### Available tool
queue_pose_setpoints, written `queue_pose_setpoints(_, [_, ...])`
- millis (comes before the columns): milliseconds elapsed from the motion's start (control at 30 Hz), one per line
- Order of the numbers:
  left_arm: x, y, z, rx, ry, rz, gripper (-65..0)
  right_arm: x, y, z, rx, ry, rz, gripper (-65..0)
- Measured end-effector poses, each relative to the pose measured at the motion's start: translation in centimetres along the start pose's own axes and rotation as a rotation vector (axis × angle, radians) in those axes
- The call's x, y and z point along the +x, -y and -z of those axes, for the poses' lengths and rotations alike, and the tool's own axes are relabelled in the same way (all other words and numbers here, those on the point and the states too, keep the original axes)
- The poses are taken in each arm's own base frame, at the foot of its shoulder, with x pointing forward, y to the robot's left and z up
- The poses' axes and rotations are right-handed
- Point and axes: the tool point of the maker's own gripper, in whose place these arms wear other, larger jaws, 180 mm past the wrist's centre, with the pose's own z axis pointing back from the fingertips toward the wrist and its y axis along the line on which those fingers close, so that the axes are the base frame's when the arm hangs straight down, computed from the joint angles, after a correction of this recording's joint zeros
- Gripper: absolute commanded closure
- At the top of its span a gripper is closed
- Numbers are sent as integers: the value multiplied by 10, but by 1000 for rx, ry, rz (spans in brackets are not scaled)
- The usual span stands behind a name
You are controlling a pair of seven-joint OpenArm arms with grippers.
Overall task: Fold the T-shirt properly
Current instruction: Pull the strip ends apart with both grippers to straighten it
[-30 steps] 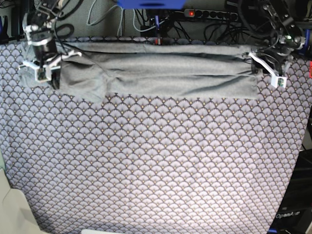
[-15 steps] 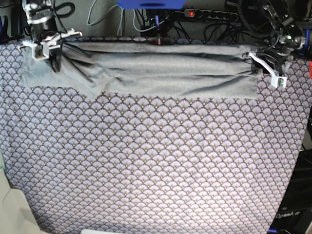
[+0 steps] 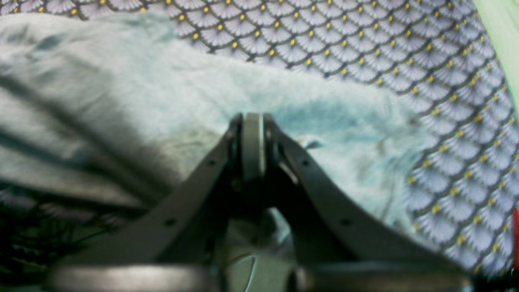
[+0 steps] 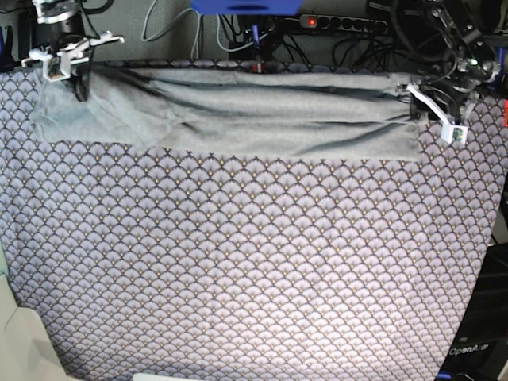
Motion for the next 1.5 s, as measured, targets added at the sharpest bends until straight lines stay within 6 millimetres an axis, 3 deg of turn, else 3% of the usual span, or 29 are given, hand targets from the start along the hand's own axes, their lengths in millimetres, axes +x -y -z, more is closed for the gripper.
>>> queue_pose_setpoints(267, [-3,-3,-1,1,-7,-3,-233,-7,10,0,-2,-7,24,0])
queue_pose_setpoints(633, [-4,-11,-3,12,-26,19,-233,26,33,29,-68,105,24,0])
queue_pose_setpoints(767, [-5,-12,-4,13,-28,20,-233,7,31,43,-63,35,20,0])
queue_pose_setpoints(967, [-5,-12,-4,14,-29,20,-233,-19,25,45,-52,-37,51,0])
queue_pose_setpoints(1133, [-4,-11,-4,17,-31,23,-233,-11,29,48,-62,-19,44,0])
queue_pose_setpoints(1233, [-3,-11,-4,19,-33,26,-233,8,47,43,-111,27,6,0])
queue_pose_setpoints(1333, [-3,-11,-4,18,-32,24,-233,23,51,43,-116,57,-27,0])
queue_pose_setpoints(1500, [1,-11,-2,20,-37,28,-234,26,68,33,-178,59,-33,0])
